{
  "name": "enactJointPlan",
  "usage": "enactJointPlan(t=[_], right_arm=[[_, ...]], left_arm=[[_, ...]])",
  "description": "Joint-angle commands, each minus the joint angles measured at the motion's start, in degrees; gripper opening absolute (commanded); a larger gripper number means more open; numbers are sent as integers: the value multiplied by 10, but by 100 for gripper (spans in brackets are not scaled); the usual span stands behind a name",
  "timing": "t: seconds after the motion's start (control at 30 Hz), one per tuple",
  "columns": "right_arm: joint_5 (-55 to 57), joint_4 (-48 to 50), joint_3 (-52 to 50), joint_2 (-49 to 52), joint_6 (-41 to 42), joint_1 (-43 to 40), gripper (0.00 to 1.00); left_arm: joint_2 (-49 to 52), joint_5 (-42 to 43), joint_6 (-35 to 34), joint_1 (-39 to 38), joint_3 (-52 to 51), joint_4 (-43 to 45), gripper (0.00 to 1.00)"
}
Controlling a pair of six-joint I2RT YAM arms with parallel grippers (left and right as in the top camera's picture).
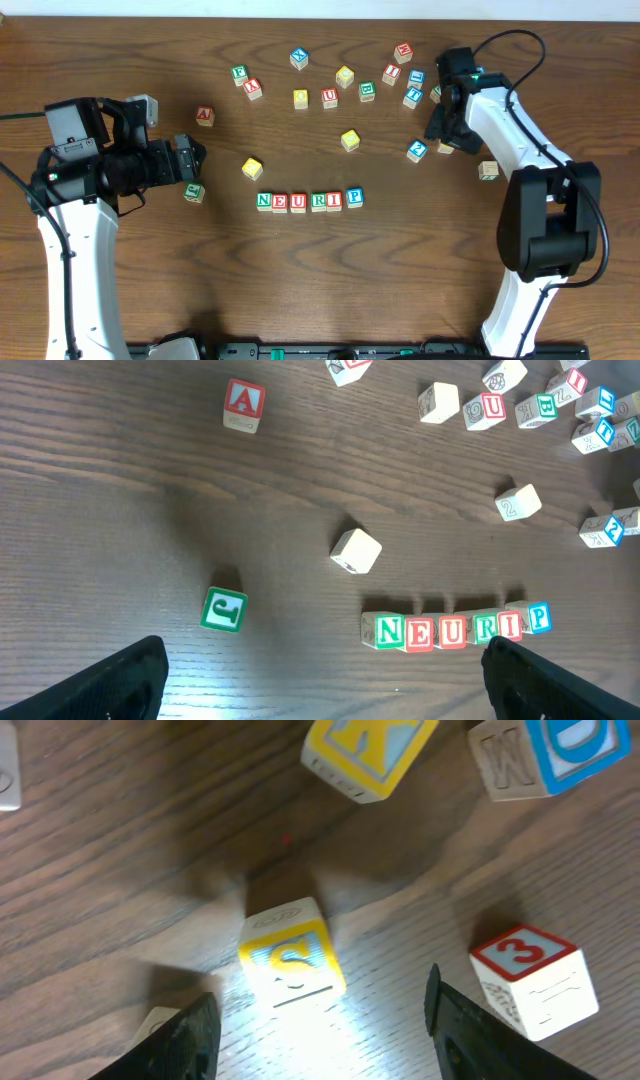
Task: Spell out NEURIPS
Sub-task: 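Lower the right gripper and close it on the yellow S block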
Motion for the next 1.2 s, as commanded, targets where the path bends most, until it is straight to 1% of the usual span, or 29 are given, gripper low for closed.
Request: enactJointPlan(t=[0.0,0.1,0.2,0.8,0.9,0.97,1.17], right_arm=[[10,4,-2,9,0,-3,61],[6,7,-2,9,-10,-3,61],[-19,22,-2,9,-52,-3,61],[-22,30,-2,20,-73,-3,60],[-25,29,-2,33,-72,-3,58],[-24,29,-2,37,-72,-3,55],[-24,34,-2,40,-72,-3,55]], left_arm=[[-2,-3,-3,2,12,0,99],[-2,-3,-3,2,12,0,99],[-2,-3,-3,2,12,0,99],[-2,-3,-3,2,12,0,99],[-2,-3,-3,2,12,0,99],[-2,-3,-3,2,12,0,98],[-2,-3,-3,2,12,0,99]])
